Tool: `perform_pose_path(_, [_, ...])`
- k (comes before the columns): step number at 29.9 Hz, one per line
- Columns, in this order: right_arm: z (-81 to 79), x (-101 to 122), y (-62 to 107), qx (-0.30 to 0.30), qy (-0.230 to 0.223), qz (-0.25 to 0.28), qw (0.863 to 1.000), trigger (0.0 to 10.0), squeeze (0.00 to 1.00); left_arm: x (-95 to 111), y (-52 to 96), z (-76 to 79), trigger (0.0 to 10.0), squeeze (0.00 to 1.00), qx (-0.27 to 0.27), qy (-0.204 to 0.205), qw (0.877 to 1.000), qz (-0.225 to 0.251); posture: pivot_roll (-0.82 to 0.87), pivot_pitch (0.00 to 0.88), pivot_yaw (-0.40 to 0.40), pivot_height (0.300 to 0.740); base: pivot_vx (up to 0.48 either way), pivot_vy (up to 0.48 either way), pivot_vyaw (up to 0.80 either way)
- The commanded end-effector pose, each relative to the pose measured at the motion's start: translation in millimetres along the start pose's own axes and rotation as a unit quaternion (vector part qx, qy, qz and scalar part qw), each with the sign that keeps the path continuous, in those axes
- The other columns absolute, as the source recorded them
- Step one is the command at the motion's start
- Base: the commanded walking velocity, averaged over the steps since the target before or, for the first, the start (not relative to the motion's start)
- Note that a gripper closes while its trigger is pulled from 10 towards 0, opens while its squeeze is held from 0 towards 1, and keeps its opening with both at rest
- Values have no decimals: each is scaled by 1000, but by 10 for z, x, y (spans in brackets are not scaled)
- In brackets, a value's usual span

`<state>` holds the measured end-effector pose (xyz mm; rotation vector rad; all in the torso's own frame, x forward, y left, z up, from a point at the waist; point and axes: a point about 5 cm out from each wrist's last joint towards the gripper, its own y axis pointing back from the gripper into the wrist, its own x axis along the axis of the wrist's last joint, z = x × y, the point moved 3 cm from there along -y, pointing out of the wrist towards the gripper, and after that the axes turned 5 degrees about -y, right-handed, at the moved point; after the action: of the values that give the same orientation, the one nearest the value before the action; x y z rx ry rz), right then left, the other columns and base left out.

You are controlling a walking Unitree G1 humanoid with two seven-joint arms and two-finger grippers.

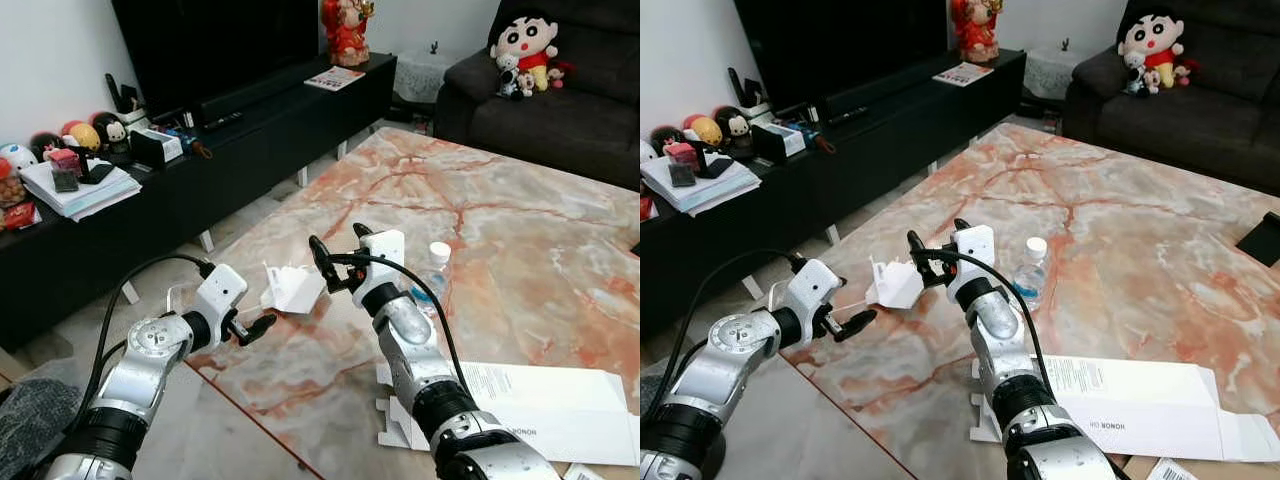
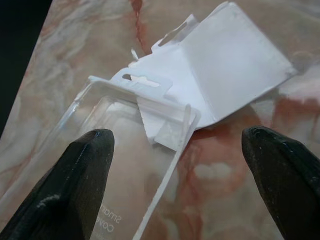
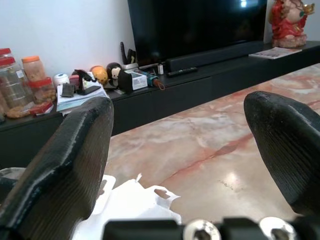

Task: Picking trash to rubbish bin

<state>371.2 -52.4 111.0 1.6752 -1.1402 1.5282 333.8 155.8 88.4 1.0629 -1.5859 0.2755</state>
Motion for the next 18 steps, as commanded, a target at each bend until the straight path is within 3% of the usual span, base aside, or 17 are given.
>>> perform_pose_path(1, [-26,24,-19,6,2,2,1000,10000,0,-57,23,-11,10000,0,3,-17,1000,-20,69,0,11,740,0,0,0])
perform_pose_path(2, [-22,26,-23,7,2,1,1000,10000,0,-103,7,30,9294,0,-6,1,1000,-26,71,0,10,740,0,0,0])
perform_pose_path(5, [-20,28,-23,7,2,1,1000,10000,0,-105,4,38,9294,0,-8,1,1000,-27,71,0,10,740,0,0,0])
perform_pose_path(6, [-19,29,-24,7,3,1,1000,10000,0,-106,2,43,4863,0,-9,1,1000,-27,71,0,10,740,0,0,0])
perform_pose_path(7, [-18,29,-24,6,3,1,1000,10000,0,-110,-2,48,2902,0,-9,2,1000,-28,67,0,10,740,0,0,0])
perform_pose_path(8, [-18,29,-24,6,3,1,1000,10000,0,-110,-2,48,2902,0,-9,2,1000,-28,67,0,10,740,0,0,0])
perform_pose_path(9, [-17,29,-24,6,3,1,1000,10000,0,-116,-4,53,0,0,-10,4,1000,-29,67,0,10,740,0,0,0])
perform_pose_path(18, [-18,26,-25,7,2,0,1000,10000,0,-143,-9,81,0,0,-15,9,999,-35,67,0,9,740,0,0,0])
